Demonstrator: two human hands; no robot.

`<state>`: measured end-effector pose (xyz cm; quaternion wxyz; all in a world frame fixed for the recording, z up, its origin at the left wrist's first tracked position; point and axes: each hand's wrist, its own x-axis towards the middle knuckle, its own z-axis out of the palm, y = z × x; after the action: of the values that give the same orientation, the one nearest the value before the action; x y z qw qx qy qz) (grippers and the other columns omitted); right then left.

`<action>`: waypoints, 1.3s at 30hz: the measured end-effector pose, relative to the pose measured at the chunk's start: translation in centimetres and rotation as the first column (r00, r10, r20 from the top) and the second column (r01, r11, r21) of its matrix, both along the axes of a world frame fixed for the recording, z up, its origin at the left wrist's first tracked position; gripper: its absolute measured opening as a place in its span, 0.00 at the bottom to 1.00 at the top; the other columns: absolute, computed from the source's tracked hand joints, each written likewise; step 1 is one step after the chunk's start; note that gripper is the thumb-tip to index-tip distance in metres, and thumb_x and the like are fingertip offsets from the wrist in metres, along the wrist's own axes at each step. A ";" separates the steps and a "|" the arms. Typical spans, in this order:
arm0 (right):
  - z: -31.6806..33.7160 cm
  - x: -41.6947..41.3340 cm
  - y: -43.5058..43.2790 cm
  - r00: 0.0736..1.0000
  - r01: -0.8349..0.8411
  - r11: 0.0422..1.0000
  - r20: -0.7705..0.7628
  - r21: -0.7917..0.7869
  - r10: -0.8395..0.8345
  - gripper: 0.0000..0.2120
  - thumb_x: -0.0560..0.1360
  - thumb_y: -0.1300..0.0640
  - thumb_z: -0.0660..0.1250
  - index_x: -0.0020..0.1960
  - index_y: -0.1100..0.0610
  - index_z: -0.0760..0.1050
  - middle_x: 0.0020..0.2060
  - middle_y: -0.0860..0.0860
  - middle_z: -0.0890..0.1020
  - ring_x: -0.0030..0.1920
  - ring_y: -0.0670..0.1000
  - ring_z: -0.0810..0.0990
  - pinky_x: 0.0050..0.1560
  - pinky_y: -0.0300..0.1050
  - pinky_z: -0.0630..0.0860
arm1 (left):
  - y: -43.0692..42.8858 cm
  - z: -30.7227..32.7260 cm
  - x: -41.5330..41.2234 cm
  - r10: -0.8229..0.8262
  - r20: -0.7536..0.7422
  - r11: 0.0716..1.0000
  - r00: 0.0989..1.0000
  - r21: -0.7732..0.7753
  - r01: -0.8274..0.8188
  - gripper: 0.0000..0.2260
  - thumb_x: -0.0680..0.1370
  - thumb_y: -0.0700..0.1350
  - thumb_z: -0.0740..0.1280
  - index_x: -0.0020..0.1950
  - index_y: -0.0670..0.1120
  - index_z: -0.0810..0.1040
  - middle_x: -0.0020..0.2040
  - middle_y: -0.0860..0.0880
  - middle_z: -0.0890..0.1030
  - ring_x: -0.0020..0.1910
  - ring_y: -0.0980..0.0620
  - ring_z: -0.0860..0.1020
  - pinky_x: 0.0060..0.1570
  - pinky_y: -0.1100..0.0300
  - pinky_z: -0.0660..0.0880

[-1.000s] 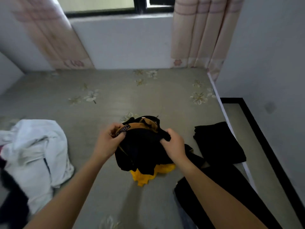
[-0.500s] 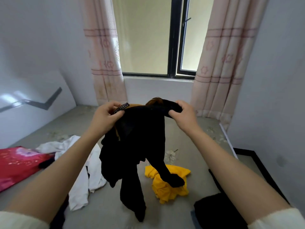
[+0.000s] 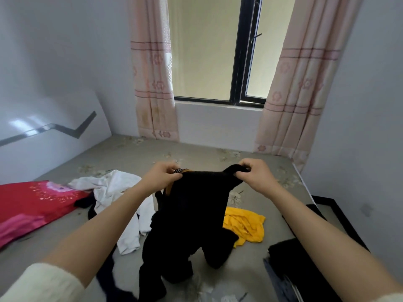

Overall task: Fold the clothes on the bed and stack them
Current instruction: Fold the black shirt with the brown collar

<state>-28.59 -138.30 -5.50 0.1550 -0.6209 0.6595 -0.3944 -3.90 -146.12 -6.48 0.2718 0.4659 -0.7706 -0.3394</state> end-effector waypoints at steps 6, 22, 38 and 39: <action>0.8 1.0 2.2 0.988 0.014 0.994 0.154 -0.109 0.003 0.08 0.72 0.69 0.66 0.39 0.59 0.74 0.31 0.47 0.75 0.26 0.34 0.73 0.28 0.27 0.67 | 2.3 0.7 0.9 0.003 -0.115 1.000 0.993 -0.010 -0.005 0.06 0.75 0.39 0.66 0.42 0.50 0.79 0.36 0.51 0.80 0.31 0.60 0.78 0.39 0.65 0.73; 2.8 1.3 9.2 0.867 -0.125 0.962 0.444 -0.242 0.225 0.12 0.73 0.74 0.61 0.41 0.59 0.74 0.36 0.51 0.76 0.31 0.39 0.78 0.33 0.28 0.75 | 14.6 -2.1 0.2 0.049 -0.123 0.962 0.991 0.272 -0.014 0.07 0.78 0.47 0.63 0.46 0.48 0.80 0.41 0.51 0.82 0.41 0.55 0.78 0.44 0.63 0.72; 6.7 5.2 8.6 0.663 -0.590 0.799 0.497 -0.113 0.560 0.07 0.61 0.61 0.76 0.35 0.50 0.84 0.38 0.48 0.85 0.42 0.46 0.83 0.43 0.39 0.80 | 12.3 2.8 -0.2 -0.157 -0.423 0.980 0.892 0.048 0.195 0.07 0.72 0.36 0.69 0.42 0.48 0.80 0.38 0.54 0.83 0.41 0.59 0.81 0.54 0.61 0.73; 6.3 5.5 8.1 0.671 -0.552 0.823 0.514 -0.134 0.534 0.11 0.56 0.53 0.78 0.38 0.50 0.84 0.39 0.47 0.85 0.43 0.46 0.83 0.43 0.39 0.80 | 11.6 3.0 0.1 -0.133 -0.452 0.986 0.882 0.029 0.164 0.07 0.72 0.35 0.69 0.41 0.47 0.80 0.36 0.54 0.82 0.37 0.61 0.80 0.50 0.63 0.74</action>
<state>-23.14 -130.20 0.80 0.4512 -0.6520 0.3817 -0.4750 -3.77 -134.57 -3.51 0.3996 0.3234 -0.7090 -0.4828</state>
